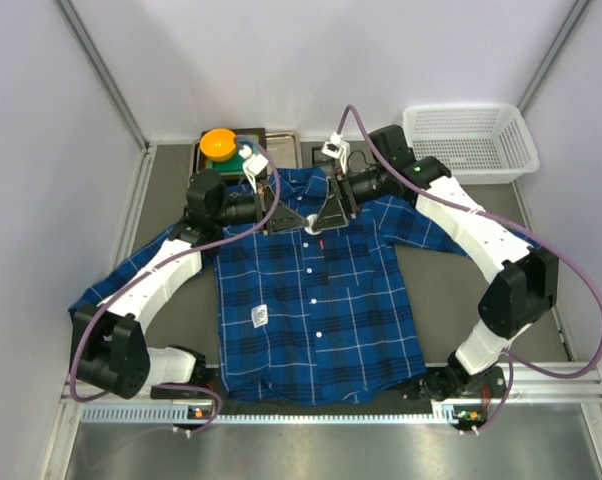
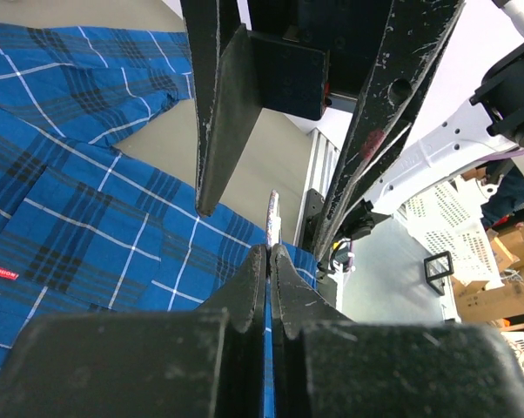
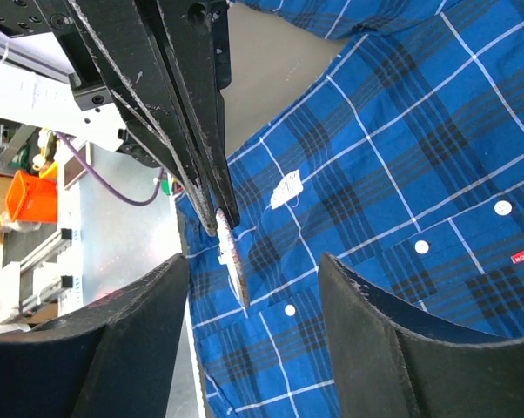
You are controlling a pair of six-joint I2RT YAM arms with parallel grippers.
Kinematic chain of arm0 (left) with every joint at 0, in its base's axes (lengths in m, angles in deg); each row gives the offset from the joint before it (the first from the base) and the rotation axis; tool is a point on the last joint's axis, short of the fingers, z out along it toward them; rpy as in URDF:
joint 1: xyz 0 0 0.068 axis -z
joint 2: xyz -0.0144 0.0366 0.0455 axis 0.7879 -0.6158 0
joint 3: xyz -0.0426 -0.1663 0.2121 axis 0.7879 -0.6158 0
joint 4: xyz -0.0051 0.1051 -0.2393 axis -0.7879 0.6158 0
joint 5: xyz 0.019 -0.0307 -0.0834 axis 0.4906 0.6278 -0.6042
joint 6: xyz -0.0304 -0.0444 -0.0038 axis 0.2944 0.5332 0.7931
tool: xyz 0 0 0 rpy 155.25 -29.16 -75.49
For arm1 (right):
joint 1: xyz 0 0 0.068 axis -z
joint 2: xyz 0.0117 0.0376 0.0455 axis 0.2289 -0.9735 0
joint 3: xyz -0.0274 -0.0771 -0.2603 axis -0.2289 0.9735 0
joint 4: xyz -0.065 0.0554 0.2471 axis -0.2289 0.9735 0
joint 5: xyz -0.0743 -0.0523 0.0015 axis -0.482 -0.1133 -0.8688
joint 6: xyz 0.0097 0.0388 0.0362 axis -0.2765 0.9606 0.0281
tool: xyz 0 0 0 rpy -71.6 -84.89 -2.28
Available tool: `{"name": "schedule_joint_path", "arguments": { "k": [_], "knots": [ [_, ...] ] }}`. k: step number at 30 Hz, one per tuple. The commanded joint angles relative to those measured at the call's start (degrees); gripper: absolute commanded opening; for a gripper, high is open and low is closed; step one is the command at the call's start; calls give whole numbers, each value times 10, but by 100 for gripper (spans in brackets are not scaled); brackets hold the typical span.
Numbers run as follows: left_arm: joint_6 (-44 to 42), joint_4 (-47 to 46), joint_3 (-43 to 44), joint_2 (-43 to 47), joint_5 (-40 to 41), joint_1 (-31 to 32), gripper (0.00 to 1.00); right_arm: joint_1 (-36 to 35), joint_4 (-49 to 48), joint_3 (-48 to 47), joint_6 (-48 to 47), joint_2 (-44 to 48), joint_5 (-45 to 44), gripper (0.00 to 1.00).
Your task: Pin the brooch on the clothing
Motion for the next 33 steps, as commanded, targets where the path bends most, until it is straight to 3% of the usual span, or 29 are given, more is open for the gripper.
{"name": "schedule_joint_path", "arguments": {
  "k": [1,5,17,20,25,33],
  "knots": [
    [9,-37,-2,2,5,2,0,-9,-19,-26,-3,16,9,58],
    [7,-36,-2,1,3,3,0,-9,-21,-29,0,11,9,53],
    [7,-37,-5,0,8,2,0,-9,-31,-34,37,-2,-17,51],
    [7,-37,-5,0,10,3,0,-11,-32,-35,44,-6,-42,46],
    [8,-37,-3,-1,8,3,0,-11,-31,-33,45,-10,-83,27],
    [5,-32,-6,-3,-3,-1,0,-11,-6,-30,-18,-2,-70,22]
  ]
}}
